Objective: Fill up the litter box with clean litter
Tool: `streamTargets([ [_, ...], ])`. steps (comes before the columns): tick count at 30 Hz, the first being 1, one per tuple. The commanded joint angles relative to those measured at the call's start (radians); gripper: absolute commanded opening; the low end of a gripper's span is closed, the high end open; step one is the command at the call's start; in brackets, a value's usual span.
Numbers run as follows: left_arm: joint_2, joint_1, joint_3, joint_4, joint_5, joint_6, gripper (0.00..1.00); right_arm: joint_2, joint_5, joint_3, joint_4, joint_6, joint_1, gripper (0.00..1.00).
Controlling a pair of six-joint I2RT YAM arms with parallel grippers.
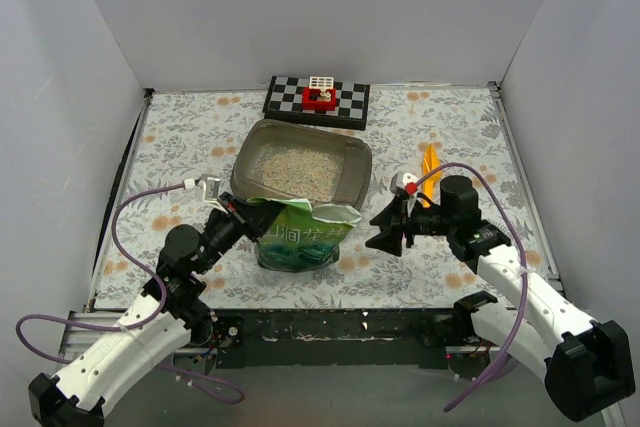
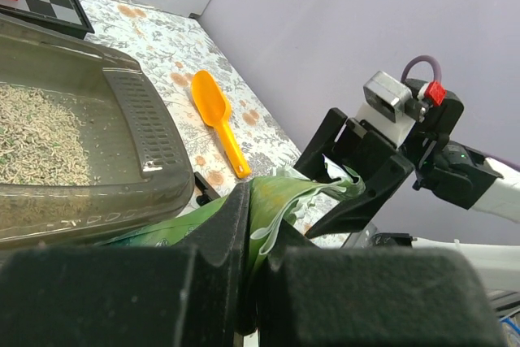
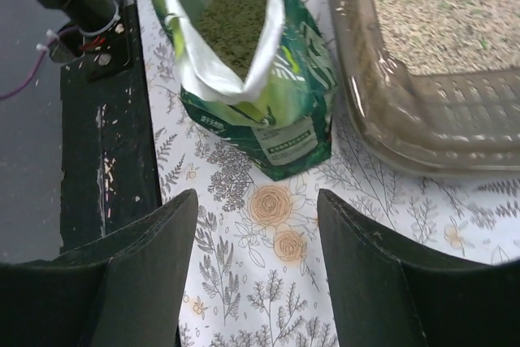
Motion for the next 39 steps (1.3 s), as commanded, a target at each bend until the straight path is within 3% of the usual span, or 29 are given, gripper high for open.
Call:
streamTargets([
  [1, -0.029, 0.001, 0.011, 0.078, -0.042, -0.048, 0.0, 0.054, -0.034, 0.043, 0.125, -0.121, 0.07, 0.67],
  [9, -0.049, 0.001, 0.024, 0.03, -0.044, -0.046, 0.0, 0.111, -0.029, 0.012, 0.354, -0.115, 0.081, 0.66],
  [24, -0.049, -0.001, 0.024, -0.005, -0.067, -0.083, 0.0, 0.262, -0.136, -0.031, 0.843, 0.161, 0.139, 0.6],
  [28, -0.047, -0.001, 0.03, -0.014, -0.07, -0.082, 0.0, 0.301, -0.155, -0.036, 0.946, 0.229, 0.149, 0.45],
  [36, -0.075, -0.001, 0.04, -0.054, -0.084, -0.065, 0.0, 0.389, -0.172, -0.058, 1.118, 0.345, 0.152, 0.01],
  [38, -0.078, -0.001, 0.047, -0.078, -0.076, -0.042, 0.0, 0.403, -0.173, -0.072, 1.187, 0.391, 0.15, 0.01],
  [39, -0.081, -0.001, 0.053, -0.103, -0.073, -0.028, 0.07, 0.406, -0.172, -0.084, 1.231, 0.414, 0.15, 0.01],
])
